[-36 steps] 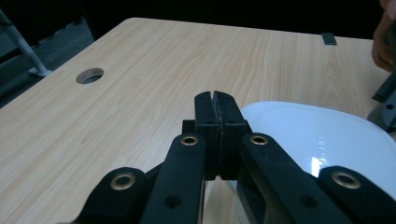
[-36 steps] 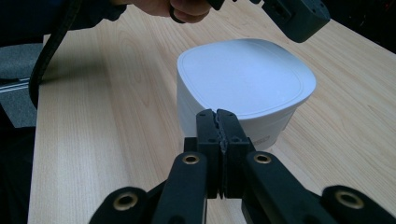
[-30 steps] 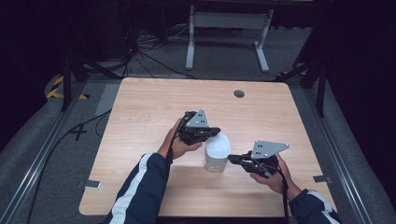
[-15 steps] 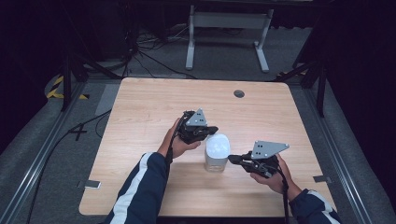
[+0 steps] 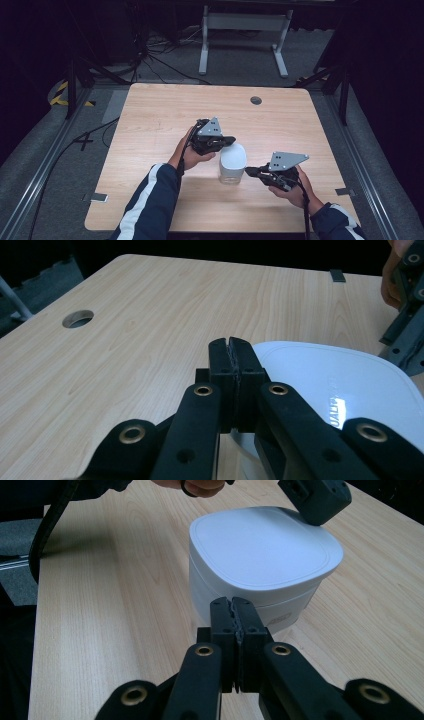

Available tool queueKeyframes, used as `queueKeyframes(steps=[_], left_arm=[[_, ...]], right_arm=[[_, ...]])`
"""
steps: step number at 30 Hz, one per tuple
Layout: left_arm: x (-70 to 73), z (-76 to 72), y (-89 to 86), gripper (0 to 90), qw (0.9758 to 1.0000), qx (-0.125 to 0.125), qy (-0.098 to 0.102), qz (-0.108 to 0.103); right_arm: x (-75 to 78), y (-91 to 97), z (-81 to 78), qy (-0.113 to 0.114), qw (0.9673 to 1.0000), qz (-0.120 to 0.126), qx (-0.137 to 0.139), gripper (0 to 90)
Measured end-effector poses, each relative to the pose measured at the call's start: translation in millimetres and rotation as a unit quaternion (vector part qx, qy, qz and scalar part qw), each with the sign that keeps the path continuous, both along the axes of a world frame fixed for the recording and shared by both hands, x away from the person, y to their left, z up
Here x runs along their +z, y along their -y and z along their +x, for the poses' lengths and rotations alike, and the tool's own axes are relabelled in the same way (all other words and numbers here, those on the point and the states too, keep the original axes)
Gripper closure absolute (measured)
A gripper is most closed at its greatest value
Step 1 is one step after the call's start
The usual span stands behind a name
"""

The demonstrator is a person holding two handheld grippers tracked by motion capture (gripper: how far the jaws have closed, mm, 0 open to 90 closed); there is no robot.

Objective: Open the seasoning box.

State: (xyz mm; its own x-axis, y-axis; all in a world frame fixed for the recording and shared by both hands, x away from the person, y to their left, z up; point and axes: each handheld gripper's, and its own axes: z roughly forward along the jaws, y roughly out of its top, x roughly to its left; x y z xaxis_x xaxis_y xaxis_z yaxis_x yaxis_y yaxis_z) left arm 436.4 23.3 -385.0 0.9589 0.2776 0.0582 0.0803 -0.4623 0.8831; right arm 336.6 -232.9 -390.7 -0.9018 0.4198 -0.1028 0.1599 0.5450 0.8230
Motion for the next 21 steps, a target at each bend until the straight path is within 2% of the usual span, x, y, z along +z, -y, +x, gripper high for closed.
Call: queueKeyframes(steps=[6,7,11,16,18,21], left_arm=[[-0.3,2.2,0.7,89.7,1.0,0.0,0.001,0.003],[-1.3,2.1,1.1,89.7,1.0,0.004,-0.005,-0.003],[-2.8,3.6,-0.5,89.7,1.0,0.003,-0.003,-0.007],[-2.8,3.9,-0.4,89.7,1.0,0.003,0.0,-0.003],[-2.3,2.3,0.4,89.7,1.0,-0.001,-0.002,-0.01],[0.2,-1.5,4.0,89.6,0.9998,-0.015,0.009,0.002]], right_arm=[[0.1,0.3,0.9,0.003,1.0,0.0,-0.003,89.3],[0.1,0.3,0.9,0.003,1.0,0.0,-0.003,89.3],[0.7,-0.6,0.5,0.002,1.0,0.001,-0.001,89.2],[0.3,-1.7,0.4,0.002,1.0,-0.002,0.002,89.3],[0.4,-1.7,0.3,0.003,1.0,-0.001,0.002,89.2],[0.4,-1.8,-0.1,0.002,1.0,-0.003,0.002,89.3]])
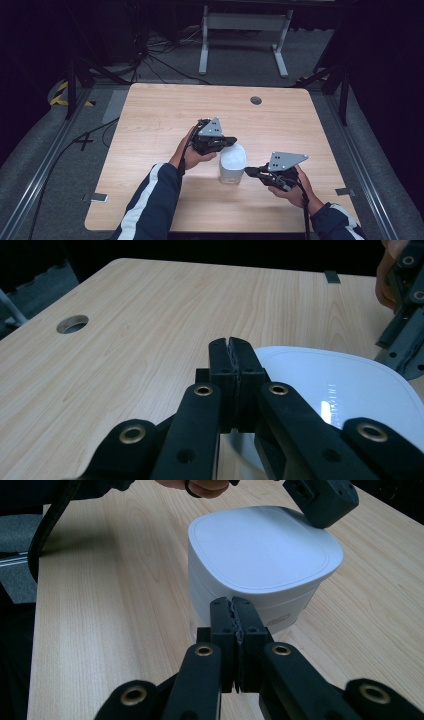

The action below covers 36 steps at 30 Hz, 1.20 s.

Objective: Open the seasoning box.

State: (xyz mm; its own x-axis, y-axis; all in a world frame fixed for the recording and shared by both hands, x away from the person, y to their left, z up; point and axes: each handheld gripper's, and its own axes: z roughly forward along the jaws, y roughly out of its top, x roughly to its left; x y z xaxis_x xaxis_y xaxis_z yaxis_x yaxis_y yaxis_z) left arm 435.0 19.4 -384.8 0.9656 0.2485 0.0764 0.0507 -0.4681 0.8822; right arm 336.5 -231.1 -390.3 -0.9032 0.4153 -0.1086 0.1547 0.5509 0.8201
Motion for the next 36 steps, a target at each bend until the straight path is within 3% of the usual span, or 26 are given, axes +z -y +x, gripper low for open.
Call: queueKeyframes(steps=[14,15,17,20,21,24,30,32,36], left_arm=[[-4.5,6.0,1.9,89.9,0.9997,0.017,-0.013,-0.01],[-5.8,6.8,3.6,89.9,0.9998,0.016,-0.006,0.007],[-9.2,6.6,6.4,89.9,0.9997,0.011,-0.004,0.02],[-8.1,6.2,5.3,89.8,0.9997,0.021,-0.001,0.011],[-2.5,5.4,0.1,89.8,0.9997,0.021,-0.006,-0.014],[5.8,1.8,-5.8,89.7,0.9996,0.012,-0.007,-0.025],[7.3,-5.0,-3.6,89.6,0.9997,-0.024,-0.008,-0.007],[3.4,-5.7,-0.7,89.7,0.9996,-0.023,-0.004,0.017],[1.8,-4.8,-0.6,89.9,0.9998,-0.018,-0.008,0.009]], right_arm=[[0.8,-0.8,-1.1,0.001,1.0,-0.002,0.003,89.3],[0.8,-1.2,-1.4,0.0,1.0,0.0,0.004,89.3],[0.6,-0.6,-1.5,0.0,1.0,-0.001,0.003,89.3],[0.9,0.0,-1.8,0.001,1.0,0.0,0.002,89.3],[1.0,-0.1,-1.9,0.002,1.0,-0.001,0.003,89.3],[0.3,-0.8,-2.4,0.001,1.0,-0.002,0.005,89.2],[0.3,-0.4,-2.9,0.001,1.0,-0.004,0.003,88.9],[0.1,-0.2,-3.2,0.0,1.0,-0.004,0.001,88.7],[-1.1,-0.7,-3.0,-0.001,1.0,-0.006,0.004,88.6]])
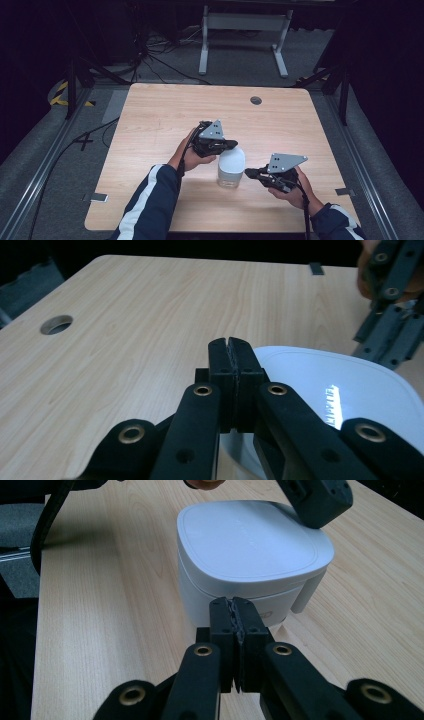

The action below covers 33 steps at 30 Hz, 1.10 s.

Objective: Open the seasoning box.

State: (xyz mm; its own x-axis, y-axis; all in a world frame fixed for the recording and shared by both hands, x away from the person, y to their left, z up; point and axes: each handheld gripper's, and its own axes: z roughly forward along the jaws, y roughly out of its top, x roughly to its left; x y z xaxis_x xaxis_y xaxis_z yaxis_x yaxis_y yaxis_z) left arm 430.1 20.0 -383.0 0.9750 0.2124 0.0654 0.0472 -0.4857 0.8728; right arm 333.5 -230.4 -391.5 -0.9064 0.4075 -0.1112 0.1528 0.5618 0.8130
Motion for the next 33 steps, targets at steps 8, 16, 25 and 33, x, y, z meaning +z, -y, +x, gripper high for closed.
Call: queueKeyframes(steps=[8,16,25,33], left_arm=[[-2.4,3.6,2.2,90.0,1.0,0.006,-0.003,0.003],[-4.8,5.0,3.1,89.9,1.0,0.008,0.001,0.004],[-7.8,7.5,0.4,89.7,0.9997,0.025,-0.005,0.005],[-11.6,-1.9,-43.7,87.3,0.9967,0.081,-0.003,0.0]], right_arm=[[1.0,0.0,0.1,0.001,1.0,0.003,-0.003,87.3],[3.9,-5.1,-0.1,0.001,0.9999,0.011,0.0,88.6],[13.0,-12.4,1.4,0.019,0.9994,0.029,-0.005,89.1],[18.1,-11.2,9.1,0.027,0.9983,0.05,-0.016,88.9]])
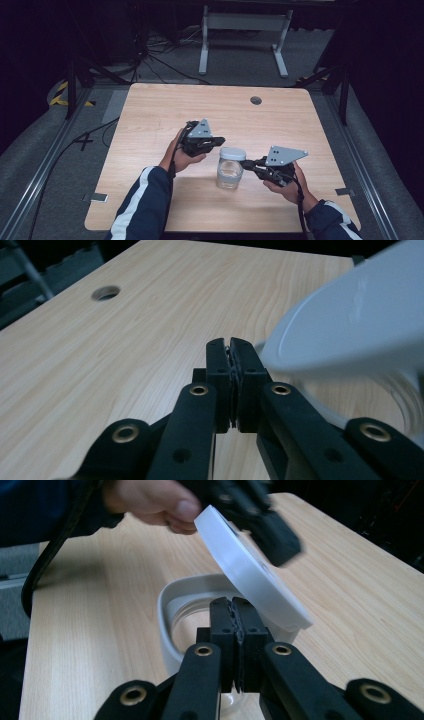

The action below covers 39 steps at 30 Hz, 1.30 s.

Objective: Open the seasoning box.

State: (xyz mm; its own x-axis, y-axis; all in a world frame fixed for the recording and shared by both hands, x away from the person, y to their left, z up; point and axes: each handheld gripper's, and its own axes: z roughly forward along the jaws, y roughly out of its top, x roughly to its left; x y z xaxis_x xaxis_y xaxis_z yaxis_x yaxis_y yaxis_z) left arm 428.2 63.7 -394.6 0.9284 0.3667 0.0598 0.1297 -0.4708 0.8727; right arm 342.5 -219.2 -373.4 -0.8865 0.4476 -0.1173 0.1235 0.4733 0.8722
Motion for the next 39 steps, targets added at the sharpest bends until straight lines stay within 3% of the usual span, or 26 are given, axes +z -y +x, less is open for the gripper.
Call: queueKeyframes(steps=[5,7,8,9,14,20,26,34,39], left_arm=[[-8.8,-16.1,-24.3,84.6,0.9996,0.021,0.01,0.017],[-14.3,-30.6,-41.6,82.7,0.9995,0.029,0.003,0.01],[-14.3,-30.6,-41.6,81.8,0.9995,0.029,0.003,0.01],[-17.2,-39.1,-52.7,81.3,0.9993,0.033,0.001,0.016],[-26.2,-58.4,-72.3,77.0,0.9987,0.045,-0.007,0.024],[-43.5,-75.4,-93.0,70.6,0.9957,0.076,-0.021,0.048],[-55.5,-83.2,-106.3,60.3,0.9916,0.1,-0.029,0.076],[-67.2,-91.0,-124.1,44.8,0.9851,0.131,-0.038,0.105],[-73.6,-93.3,-136.2,41.8,0.9843,0.131,-0.056,0.104]], right_arm=[[2.7,1.5,6.2,0.005,0.9999,0.008,-0.009,88.9],[2.9,0.9,12.0,0.007,0.9998,0.011,-0.018,88.6],[2.7,0.5,13.4,0.008,0.9997,0.012,-0.022,88.5],[2.6,0.1,15.1,0.011,0.9995,0.01,-0.028,88.3],[1.7,-0.7,20.0,0.016,0.9993,0.005,-0.034,87.9],[1.6,1.8,23.5,0.014,0.999,0.003,-0.042,86.7],[4.4,6.9,18.0,0.02,0.999,-0.019,-0.034,82.0],[1.4,44.0,1.3,0.023,0.9974,-0.05,-0.046,70.2],[-14.7,83.4,-8.3,0.009,0.9943,-0.08,-0.07,59.1]])
